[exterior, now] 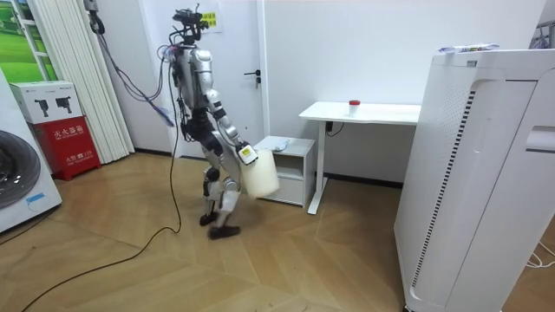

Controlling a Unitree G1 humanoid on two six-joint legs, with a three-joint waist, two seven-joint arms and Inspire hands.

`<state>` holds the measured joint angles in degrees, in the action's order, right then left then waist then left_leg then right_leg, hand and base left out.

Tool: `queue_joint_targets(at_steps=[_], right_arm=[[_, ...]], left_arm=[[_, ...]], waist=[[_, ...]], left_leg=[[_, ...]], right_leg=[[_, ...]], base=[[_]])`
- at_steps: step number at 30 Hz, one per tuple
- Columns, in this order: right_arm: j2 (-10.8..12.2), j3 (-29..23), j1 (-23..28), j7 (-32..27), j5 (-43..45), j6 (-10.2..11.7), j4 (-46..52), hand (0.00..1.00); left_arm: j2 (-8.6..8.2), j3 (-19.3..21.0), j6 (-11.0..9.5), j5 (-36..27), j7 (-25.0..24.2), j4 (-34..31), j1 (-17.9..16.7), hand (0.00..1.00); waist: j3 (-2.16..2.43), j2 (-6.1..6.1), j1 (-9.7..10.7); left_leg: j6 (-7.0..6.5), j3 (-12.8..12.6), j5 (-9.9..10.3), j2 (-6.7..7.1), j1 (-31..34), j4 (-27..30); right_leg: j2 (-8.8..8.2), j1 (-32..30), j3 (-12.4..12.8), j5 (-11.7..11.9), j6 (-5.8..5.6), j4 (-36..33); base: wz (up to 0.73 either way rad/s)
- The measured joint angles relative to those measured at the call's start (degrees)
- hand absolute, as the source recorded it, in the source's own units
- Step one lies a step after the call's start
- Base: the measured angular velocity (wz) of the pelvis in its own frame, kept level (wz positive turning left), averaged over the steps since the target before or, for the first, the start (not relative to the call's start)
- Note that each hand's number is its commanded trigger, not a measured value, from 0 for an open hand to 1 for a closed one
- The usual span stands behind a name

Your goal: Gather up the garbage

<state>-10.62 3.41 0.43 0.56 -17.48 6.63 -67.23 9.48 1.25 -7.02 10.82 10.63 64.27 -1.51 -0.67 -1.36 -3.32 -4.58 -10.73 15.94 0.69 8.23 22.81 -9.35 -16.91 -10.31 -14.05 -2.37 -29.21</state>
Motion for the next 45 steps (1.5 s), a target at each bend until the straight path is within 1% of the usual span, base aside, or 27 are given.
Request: queue_joint_targets(at_steps=[1, 2, 3, 5, 6, 7, 9, 10, 11, 12, 14, 17, 19, 21, 23, 24, 26, 29, 31, 33, 34, 36, 37, 38, 39, 41, 45], right_arm=[[0.1, 0.2, 0.1, 0.0, -0.1, 0.1, -0.3, 1.00], [0.1, 0.5, -0.1, 0.0, -0.2, 0.4, -0.9, 1.00], [0.0, 1.1, -1.0, 0.3, -0.3, 1.1, -1.9, 1.00], [0.0, 2.1, -2.6, 0.5, -0.2, 1.5, -2.8, 1.00], [0.0, 2.3, -3.7, 0.3, -0.2, 1.6, -3.6, 1.00], [0.0, 2.3, -4.3, 0.2, -0.2, 1.7, -4.1, 1.00], [-0.2, 3.3, -5.1, -0.3, -0.2, 2.1, -4.1, 1.00], [-0.4, 3.8, -5.9, -0.4, -0.3, 2.5, -4.5, 1.00], [-0.5, 4.2, -6.8, -0.5, -0.5, 2.8, -4.5, 1.00], [-0.4, 4.4, -7.5, -0.6, -0.6, 3.2, -4.6, 1.00], [-0.3, 4.5, -7.9, -0.6, -2.1, 3.9, -4.7, 1.00], [-0.5, 4.6, -8.3, -0.5, -4.5, 4.2, -5.1, 1.00], [-0.8, 4.6, -8.4, -0.7, -5.9, 4.7, -4.3, 1.00], [-1.6, 4.5, -8.7, -0.6, -7.6, 5.6, -3.4, 1.00], [-2.4, 4.6, -8.7, -0.6, -8.7, 5.9, -2.7, 1.00], [-2.7, 4.6, -8.7, -0.7, -9.7, 6.0, -2.3, 1.00], [-3.1, 4.7, -8.5, -0.9, -12.3, 5.9, -1.9, 1.00], [-3.3, 5.0, -8.6, -1.3, -14.0, 5.9, -1.4, 1.00], [-3.3, 5.5, -8.6, -1.8, -14.5, 5.9, -1.4, 1.00], [-3.0, 6.5, -8.7, -2.0, -14.9, 5.9, -1.4, 1.00], [-2.9, 6.7, -8.7, -1.9, -14.9, 5.9, -1.5, 1.00], [-2.8, 7.3, -9.0, -1.8, -15.9, 5.8, -1.7, 1.00], [-2.8, 7.9, -9.0, -1.7, -16.2, 5.9, -1.7, 1.00], [-2.8, 8.9, -9.2, -1.7, -17.1, 6.0, -1.6, 1.00], [-2.8, 9.2, -9.4, -1.7, -18.2, 6.0, -1.6, 1.00], [-2.8, 9.7, -9.4, -1.8, -19.2, 5.8, -1.6, 1.00], [-2.9, 11.1, -9.4, -3.0, -20.8, 5.5, -1.8, 1.00]], left_arm=[[-0.02, -0.4, -0.1, 0.0, 0.1, -0.1, 0.2, 0.00], [-0.41, -0.5, -0.5, 0.0, 0.1, -0.5, 0.8, 0.00], [-0.43, -0.5, -0.9, 0.0, 0.1, -1.6, 1.2, 0.00], [-0.50, -0.5, -1.1, 0.0, 0.6, -2.2, 2.3, 0.00], [-0.65, -0.7, -1.8, 0.0, 1.4, -2.3, 3.3, 0.00], [-0.68, -0.8, -2.3, 0.0, 1.9, -2.3, 3.9, 0.00], [-0.85, -1.3, -4.1, 0.0, 3.5, -2.3, 5.9, 0.00], [-0.97, -1.8, -4.6, 0.0, 4.6, -2.3, 7.8, 0.00], [-1.05, -1.9, -4.9, 0.0, 5.7, -2.3, 10.1, 0.00], [-1.05, -2.0, -5.9, -0.1, 6.8, -2.2, 11.6, 0.00], [-1.05, -2.2, -7.0, 0.0, 8.4, -2.3, 13.5, 0.00], [-0.84, -2.6, -7.7, 0.0, 11.0, -2.3, 15.2, 0.00], [-0.68, -2.7, -7.9, 0.0, 12.7, -2.4, 16.8, 0.00], [-0.45, -3.4, -7.9, 0.0, 15.0, -2.4, 19.1, 0.00], [-0.13, -4.6, -8.1, 0.0, 16.8, -2.7, 20.4, 0.00], [0.16, -5.2, -8.1, 0.0, 18.0, -4.4, 20.9, 0.00], [0.35, -6.2, -8.2, 0.0, 19.6, -6.5, 22.2, 0.00], [0.63, -7.2, -8.4, 0.1, 22.5, -7.1, 25.1, 0.00], [0.80, -7.7, -8.6, 0.1, 23.9, -7.1, 26.3, 0.00], [1.43, -8.3, -9.6, 0.1, 25.0, -7.0, 27.3, 0.00], [1.49, -8.4, -9.7, 0.1, 25.1, -6.9, 27.5, 0.00], [1.54, -8.6, -9.8, 0.1, 25.3, -4.9, 28.9, 0.00], [1.68, -8.7, -9.8, 0.1, 25.5, -4.3, 29.4, 0.00], [2.31, -9.2, -9.8, 0.2, 26.2, -3.9, 29.9, 0.00], [2.82, -9.7, -9.8, 0.1, 26.9, -3.6, 31.0, 0.00], [3.55, -10.6, -9.9, 0.1, 28.1, -2.1, 32.4, 0.00], [4.90, -11.8, -9.9, 0.1, 29.2, -1.1, 33.1, 0.00]], waist=[[0.09, 0.08, 0.3], [0.66, 0.27, 0.7], [0.47, 0.54, 0.7], [0.22, 0.90, 1.1], [0.08, 1.21, 1.7], [-0.08, 1.30, 1.7], [-0.39, 1.33, 2.0], [-0.62, 1.37, 2.9], [-1.15, 1.28, 3.2], [-1.39, 1.20, 3.3], [-1.56, 1.33, 4.4], [-1.87, 1.49, 5.2], [-1.95, 1.58, 5.8], [-2.57, 2.20, 7.1], [-2.73, 2.49, 7.9], [-2.92, 2.66, 8.4], [-3.09, 2.83, 8.5], [-3.11, 2.83, 9.4], [-3.20, 2.97, 9.8], [-3.25, 3.02, 11.1], [-3.26, 3.00, 11.4], [-3.43, 2.99, 11.8], [-3.50, 3.00, 12.1], [-3.56, 2.97, 12.5], [-3.79, 2.71, 13.0], [-3.92, 2.58, 13.7], [-4.05, 2.52, 15.9]], left_leg=[[0.36, 0.3, 0.2, -0.24, 0.0, 0.1], [1.16, 0.5, 0.6, -1.24, 0.5, 0.7], [1.61, 0.5, 0.6, -1.65, 1.1, 1.0], [2.06, 0.5, 0.3, -2.28, 1.8, 1.1], [2.30, 0.5, 0.1, -2.63, 2.2, 1.1], [2.31, 0.6, 0.1, -2.97, 2.3, 1.0], [2.31, 0.6, 0.1, -3.06, 3.6, 1.0], [2.31, 0.6, 0.1, -2.99, 5.1, 1.5], [2.37, 0.4, 0.2, -2.89, 6.8, 2.3], [2.73, 0.1, 0.4, -2.92, 8.8, 3.7], [2.84, 0.1, 0.6, -2.93, 11.1, 5.7], [2.53, 0.0, 1.3, -3.04, 14.3, 9.0], [2.34, -0.1, 1.9, -3.17, 17.4, 10.7], [1.90, -0.1, 2.6, -3.29, 20.7, 12.4], [1.42, 0.0, 3.1, -3.47, 22.7, 13.1], [1.17, -0.1, 3.6, -3.56, 24.2, 13.7], [1.04, -0.3, 4.0, -4.05, 26.7, 15.9], [1.05, -1.5, 4.3, -4.58, 29.4, 18.2], [1.14, -2.4, 4.3, -5.12, 30.3, 18.9], [1.46, -2.7, 4.3, -5.34, 31.3, 19.5], [1.56, -2.8, 4.3, -5.47, 31.4, 19.7], [1.97, -3.3, 4.6, -6.48, 31.5, 20.5], [2.06, -3.3, 4.7, -6.85, 31.6, 20.7], [2.49, -3.4, 4.9, -7.32, 32.3, 21.1], [2.65, -3.4, 4.9, -7.59, 32.9, 21.2], [2.64, -3.4, 4.9, -8.17, 33.8, 21.9], [3.28, -3.3, 5.6, -9.33, 34.5, 22.8]], right_leg=[[0.30, 0.0, -0.1, 3.1, 0.19, 1.4], [1.00, 0.4, -1.0, 3.8, 1.04, 2.4], [2.05, 0.2, -1.0, 4.0, 1.45, 2.7], [2.87, -0.3, -0.6, 4.2, 1.69, 3.1], [3.32, -0.4, -0.3, 4.2, 1.76, 3.8], [3.45, -0.6, -0.1, 4.2, 1.80, 3.8], [3.65, -2.2, 0.5, 4.2, 1.87, 3.5], [3.70, -3.7, 0.6, 4.2, 1.88, 3.2], [3.68, -5.6, 0.9, 4.2, 1.88, 2.3], [3.54, -7.4, 0.9, 4.2, 1.88, 1.6], [3.34, -8.9, 1.0, 4.2, 1.96, 1.3], [3.32, -11.7, 1.8, 4.2, 1.99, -0.3], [3.16, -15.0, 2.0, 4.2, 1.99, -2.0], [3.22, -18.1, 2.1, 4.6, 2.15, -3.3], [3.05, -20.5, 2.2, 4.8, 2.23, -4.6], [3.00, -22.2, 2.4, 5.0, 2.38, -5.7], [3.14, -24.5, 2.6, 5.2, 2.68, -7.2], [3.42, -27.9, 4.0, 5.4, 3.05, -9.4], [3.66, -29.1, 4.3, 5.8, 3.55, -9.4], [4.33, -30.2, 4.7, 6.1, 4.02, -9.4], [4.54, -30.3, 5.0, 6.2, 4.14, -9.4], [5.77, -30.4, 5.5, 6.6, 4.40, -9.1], [6.02, -30.4, 5.5, 6.7, 4.52, -9.1], [6.66, -30.8, 5.6, 7.0, 4.70, -8.7], [6.92, -31.4, 5.5, 7.2, 4.86, -8.6], [7.49, -32.1, 5.5, 7.4, 5.12, -8.7], [8.42, -32.6, 5.3, 7.4, 5.61, -8.8]], base=[[0.22], [0.13], [0.05], [-0.07], [-0.11], [-0.15], [-0.12], [0.00], [-0.04], [-0.10], [-0.04], [-0.12], [-0.02], [0.07], [0.00], [-0.04], [-0.10], [-0.18], [-0.25], [-0.18], [-0.19], [-0.23], [-0.20], [-0.10], [-0.09], [-0.09], [-0.10]])
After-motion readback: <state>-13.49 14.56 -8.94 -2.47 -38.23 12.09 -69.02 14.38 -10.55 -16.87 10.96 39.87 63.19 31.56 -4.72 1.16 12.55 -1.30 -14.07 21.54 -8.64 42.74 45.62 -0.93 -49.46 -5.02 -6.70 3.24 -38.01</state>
